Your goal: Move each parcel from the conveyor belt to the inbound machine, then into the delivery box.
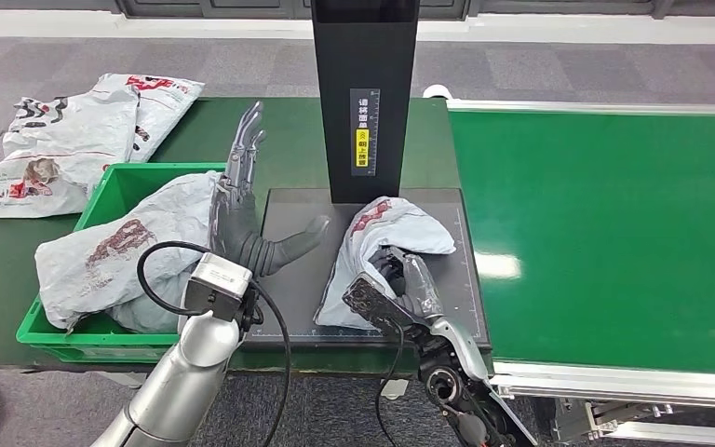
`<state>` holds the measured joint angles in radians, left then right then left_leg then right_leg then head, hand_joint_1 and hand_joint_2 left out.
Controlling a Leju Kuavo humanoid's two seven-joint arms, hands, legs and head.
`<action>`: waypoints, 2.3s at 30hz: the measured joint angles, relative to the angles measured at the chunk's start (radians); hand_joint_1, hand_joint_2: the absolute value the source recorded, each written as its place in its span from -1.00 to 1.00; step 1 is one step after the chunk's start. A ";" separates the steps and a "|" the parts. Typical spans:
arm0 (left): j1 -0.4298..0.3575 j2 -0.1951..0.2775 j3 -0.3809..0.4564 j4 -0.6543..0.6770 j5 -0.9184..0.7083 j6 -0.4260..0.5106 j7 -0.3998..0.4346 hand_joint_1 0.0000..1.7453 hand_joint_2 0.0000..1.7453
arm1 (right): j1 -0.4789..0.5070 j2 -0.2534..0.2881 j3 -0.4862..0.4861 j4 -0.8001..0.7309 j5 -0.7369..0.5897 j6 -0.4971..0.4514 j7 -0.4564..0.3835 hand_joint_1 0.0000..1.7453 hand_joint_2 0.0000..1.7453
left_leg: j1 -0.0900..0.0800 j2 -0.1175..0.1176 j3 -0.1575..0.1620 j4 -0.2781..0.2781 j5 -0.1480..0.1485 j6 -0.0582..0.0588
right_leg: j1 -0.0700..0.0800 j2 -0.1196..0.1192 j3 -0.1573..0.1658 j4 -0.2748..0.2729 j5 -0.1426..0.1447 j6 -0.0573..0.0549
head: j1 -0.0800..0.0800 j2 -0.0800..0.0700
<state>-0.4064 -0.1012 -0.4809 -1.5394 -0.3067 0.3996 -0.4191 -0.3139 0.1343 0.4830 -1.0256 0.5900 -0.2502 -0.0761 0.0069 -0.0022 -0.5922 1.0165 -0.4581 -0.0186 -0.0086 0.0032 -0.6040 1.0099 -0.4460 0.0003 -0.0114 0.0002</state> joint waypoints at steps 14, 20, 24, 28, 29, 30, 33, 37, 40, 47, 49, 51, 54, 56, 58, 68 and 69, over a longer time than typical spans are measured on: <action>0.019 0.005 -0.001 0.000 -0.006 0.019 0.000 -1.00 1.00 | 0.033 -0.009 -0.046 -0.102 -0.192 -0.382 -0.286 -1.00 1.00 | 0.000 0.000 0.000 0.000 0.000 0.000 | 0.000 0.000 -0.001 0.000 0.000 0.000 | 0.000 0.000; 0.023 0.006 -0.001 0.004 -0.008 0.025 0.000 -1.00 1.00 | 0.085 -0.025 -0.097 -0.256 -0.214 -0.449 -0.339 -1.00 1.00 | 0.000 0.001 0.000 0.000 -0.001 0.000 | 0.000 0.000 -0.001 0.000 0.000 0.000 | 0.000 0.000; 0.023 0.006 -0.001 0.007 -0.009 0.026 0.000 -1.00 1.00 | 0.100 -0.029 -0.110 -0.296 -0.214 -0.449 -0.339 -1.00 1.00 | 0.000 0.000 0.000 0.000 0.000 0.000 | 0.000 0.000 -0.001 0.000 0.000 0.000 | 0.000 0.000; 0.024 0.006 -0.001 0.008 -0.009 0.026 -0.002 -1.00 1.00 | 0.114 -0.030 -0.122 -0.322 -0.210 -0.449 -0.372 -1.00 1.00 | 0.000 0.000 0.000 0.000 0.000 0.000 | 0.000 0.000 -0.001 0.000 0.000 0.000 | 0.000 0.000; 0.025 0.006 -0.001 0.008 -0.009 0.026 -0.004 -1.00 1.00 | 0.122 -0.027 -0.134 -0.334 -0.207 -0.449 -0.400 -1.00 1.00 | 0.000 0.000 0.000 0.000 0.000 0.000 | 0.000 0.000 0.000 0.000 0.000 0.000 | 0.000 0.000; 0.027 0.006 -0.001 0.008 -0.009 0.027 -0.007 -1.00 1.00 | 0.133 -0.022 -0.151 -0.351 -0.204 -0.449 -0.431 -1.00 1.00 | 0.000 0.000 0.000 0.000 0.000 0.000 | 0.000 0.000 0.000 0.000 0.000 0.000 | 0.000 0.000; 0.037 0.008 -0.001 0.010 -0.011 0.029 -0.017 -1.00 1.00 | 0.173 0.000 -0.215 -0.425 -0.201 -0.450 -0.524 -1.00 1.00 | 0.000 0.000 0.000 0.000 -0.001 0.000 | 0.000 0.000 0.000 0.000 0.000 0.000 | 0.000 0.000; 0.034 0.014 -0.015 0.033 -0.090 -0.021 0.057 -1.00 1.00 | 0.211 0.040 -0.302 -0.528 -0.199 -0.450 -0.611 -1.00 1.00 | 0.000 0.000 0.000 0.000 -0.001 0.000 | -0.001 0.000 -0.001 0.000 -0.001 0.000 | 0.000 0.000; 0.007 0.022 -0.055 0.101 -0.179 -0.179 0.143 -1.00 1.00 | 0.215 0.059 -0.343 -0.580 -0.201 -0.450 -0.617 -1.00 1.00 | 0.000 0.000 0.000 0.000 -0.001 0.001 | -0.001 0.000 0.000 0.000 -0.001 0.000 | 0.000 0.000; -0.054 -0.019 -0.135 0.363 -0.251 -0.281 0.153 -1.00 1.00 | 0.202 0.091 -0.371 -0.624 -0.169 -0.450 -0.597 -1.00 1.00 | 0.000 0.002 0.001 0.000 0.000 0.001 | -0.002 0.001 0.000 0.000 0.001 0.001 | 0.000 0.000; -0.064 -0.033 -0.141 0.412 -0.248 -0.281 0.149 -1.00 1.00 | 0.199 0.097 -0.373 -0.628 -0.162 -0.450 -0.593 -1.00 1.00 | 0.000 0.002 0.001 0.000 0.000 0.001 | -0.002 0.001 0.000 0.000 0.002 0.001 | 0.000 0.000; -0.071 -0.045 -0.144 0.447 -0.244 -0.281 0.147 -1.00 1.00 | 0.194 0.103 -0.375 -0.630 -0.156 -0.450 -0.587 -1.00 1.00 | 0.000 0.002 0.001 0.000 0.000 0.001 | -0.002 0.001 0.000 0.000 0.001 0.001 | 0.000 0.000; -0.075 -0.060 -0.147 0.480 -0.238 -0.282 0.146 -1.00 1.00 | 0.186 0.109 -0.377 -0.631 -0.150 -0.450 -0.583 -1.00 1.00 | 0.000 0.002 0.001 0.000 0.000 0.001 | -0.002 0.001 0.000 0.000 0.001 0.001 | 0.000 0.000; -0.078 -0.068 -0.148 0.497 -0.236 -0.286 0.149 -1.00 1.00 | 0.181 0.112 -0.377 -0.631 -0.149 -0.450 -0.585 -1.00 1.00 | 0.000 0.002 0.001 0.000 0.000 0.001 | -0.002 0.001 0.000 0.000 0.001 0.001 | 0.000 0.000; -0.085 -0.074 -0.148 0.522 -0.232 -0.295 0.155 -1.00 1.00 | 0.174 0.115 -0.378 -0.632 -0.152 -0.450 -0.588 -1.00 1.00 | 0.000 0.002 0.001 0.000 0.000 0.001 | -0.002 0.001 0.000 0.000 0.001 0.001 | 0.000 0.000; -0.163 -0.128 -0.147 0.832 -0.230 -0.244 0.192 -1.00 1.00 | 0.138 0.130 -0.381 -0.632 -0.164 -0.450 -0.584 -1.00 1.00 | 0.000 0.002 0.001 0.000 0.000 0.002 | -0.002 0.001 0.000 0.000 0.002 0.001 | 0.000 0.000; -0.168 -0.132 -0.147 0.864 -0.231 -0.234 0.192 -1.00 1.00 | 0.136 0.131 -0.381 -0.632 -0.164 -0.449 -0.583 -1.00 1.00 | 0.000 0.002 0.001 0.000 0.000 0.002 | -0.002 0.001 0.000 0.000 0.002 0.001 | 0.000 0.000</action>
<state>-0.5748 -0.2331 -0.6280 -0.6758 -0.5373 0.1658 -0.2270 -0.1776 0.2652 0.1022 -1.6571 0.4264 -0.6996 -0.6588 0.0067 -0.0001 -0.5914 1.0168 -0.4578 -0.0170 -0.0107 0.0044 -0.6040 1.0098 -0.4441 0.0014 -0.0112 0.0000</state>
